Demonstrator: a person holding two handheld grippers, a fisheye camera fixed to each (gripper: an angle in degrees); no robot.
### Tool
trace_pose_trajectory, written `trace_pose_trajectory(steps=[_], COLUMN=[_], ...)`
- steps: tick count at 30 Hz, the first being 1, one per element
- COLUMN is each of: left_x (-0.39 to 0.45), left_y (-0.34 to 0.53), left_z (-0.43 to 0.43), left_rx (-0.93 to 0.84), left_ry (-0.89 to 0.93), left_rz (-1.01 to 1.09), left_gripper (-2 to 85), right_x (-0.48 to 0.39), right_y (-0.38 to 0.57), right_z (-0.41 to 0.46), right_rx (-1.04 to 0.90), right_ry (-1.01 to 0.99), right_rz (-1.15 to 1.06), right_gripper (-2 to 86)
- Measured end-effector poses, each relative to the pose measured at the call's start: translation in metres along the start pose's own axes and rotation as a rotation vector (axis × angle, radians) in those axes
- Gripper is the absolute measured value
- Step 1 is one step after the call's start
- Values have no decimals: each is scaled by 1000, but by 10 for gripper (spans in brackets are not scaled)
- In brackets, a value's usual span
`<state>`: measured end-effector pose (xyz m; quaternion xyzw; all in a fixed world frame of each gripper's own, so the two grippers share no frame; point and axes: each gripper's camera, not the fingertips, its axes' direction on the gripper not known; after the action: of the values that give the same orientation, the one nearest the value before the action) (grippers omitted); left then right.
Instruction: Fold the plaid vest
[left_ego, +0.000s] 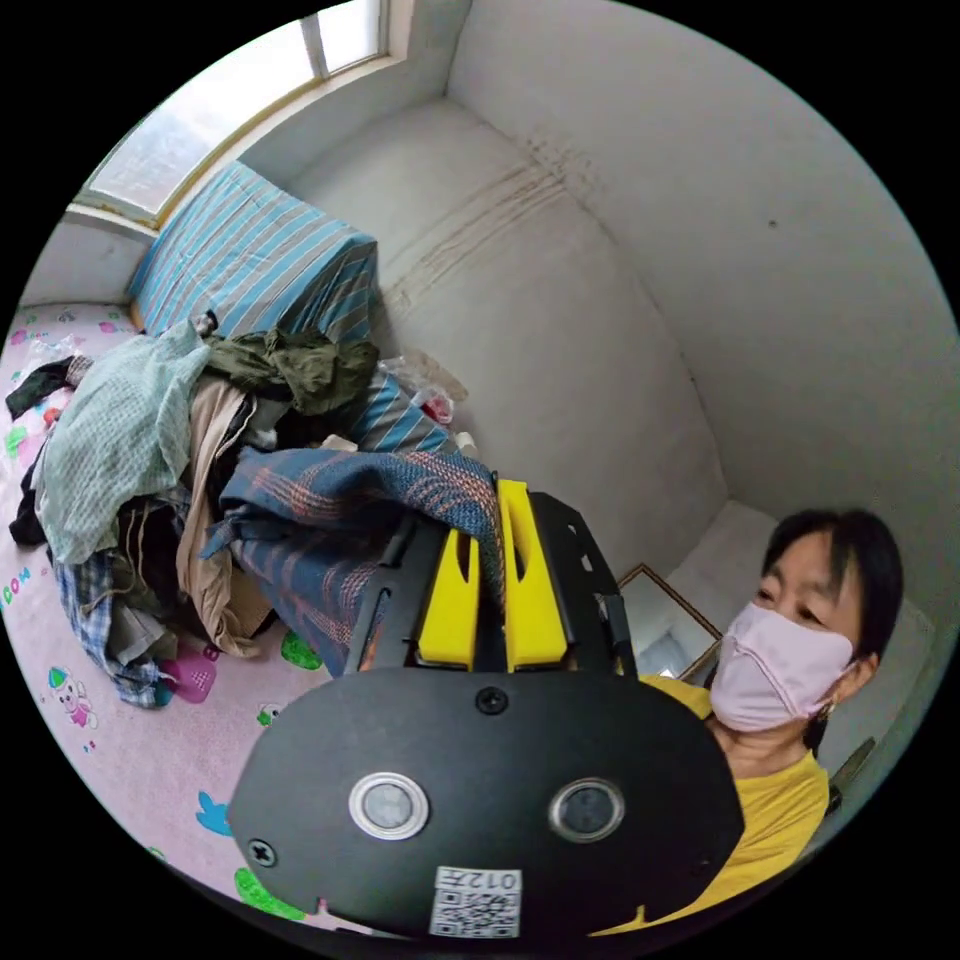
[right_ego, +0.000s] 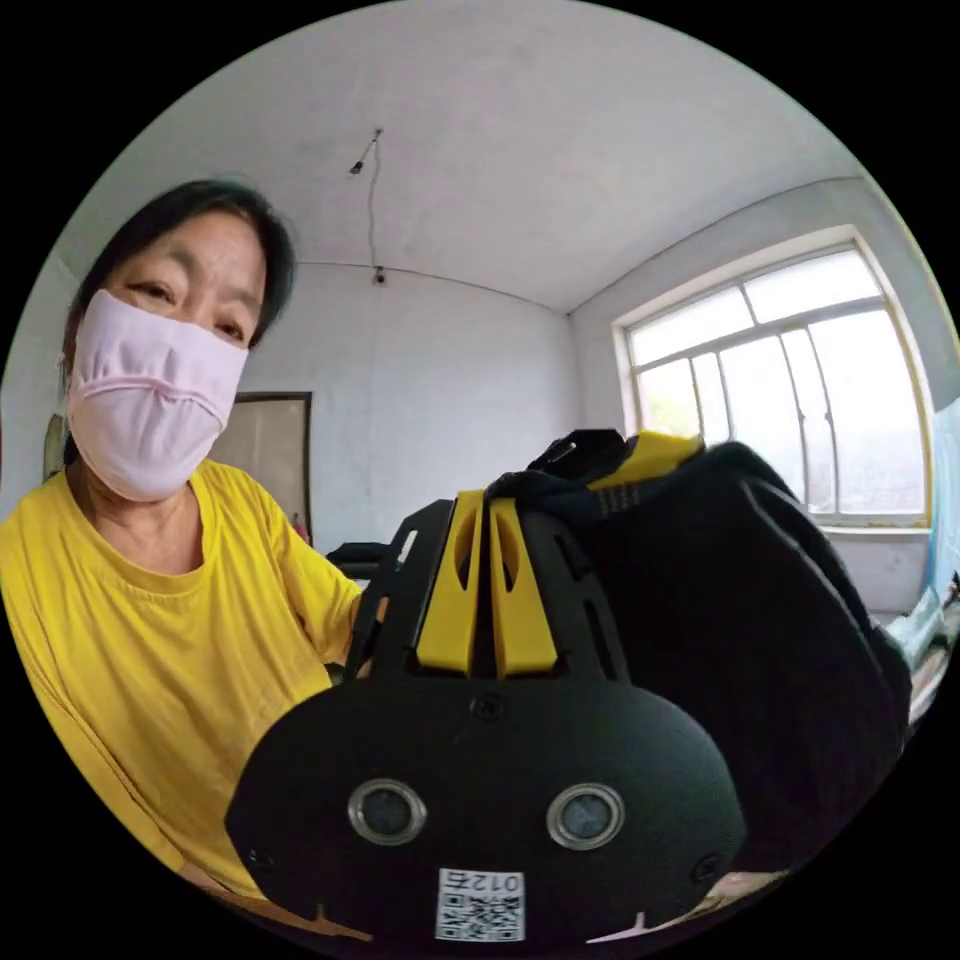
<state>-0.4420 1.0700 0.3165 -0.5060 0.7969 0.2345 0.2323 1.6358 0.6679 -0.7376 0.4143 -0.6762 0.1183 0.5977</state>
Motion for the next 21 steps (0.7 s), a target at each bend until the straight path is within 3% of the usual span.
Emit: trace_pose_trajectory(steps=[4,9,14,18,21], left_x=[79,126,45,-34,-68], left_y=[10,23,45,95,131], left_z=[-98,-240,-340,-405,-425], left_rx=[140,304,220,165,164], left_ry=[-60,-373,-657,-715,-754], left_rz=[195,135,-163,-363,-396], left_gripper=[69,71,86,84,46], right_x=[-20,-4,83,151,197], right_y=[-26,-35,31,105,159], right_z=[97,222,376,445,471], right_rx=[-6,-70,-275,-328,-350], right_ry=[-166,-246,-246,-225,-97], right_rz=[-21,88,430,716,897], right_gripper=[2,4,6,6,5])
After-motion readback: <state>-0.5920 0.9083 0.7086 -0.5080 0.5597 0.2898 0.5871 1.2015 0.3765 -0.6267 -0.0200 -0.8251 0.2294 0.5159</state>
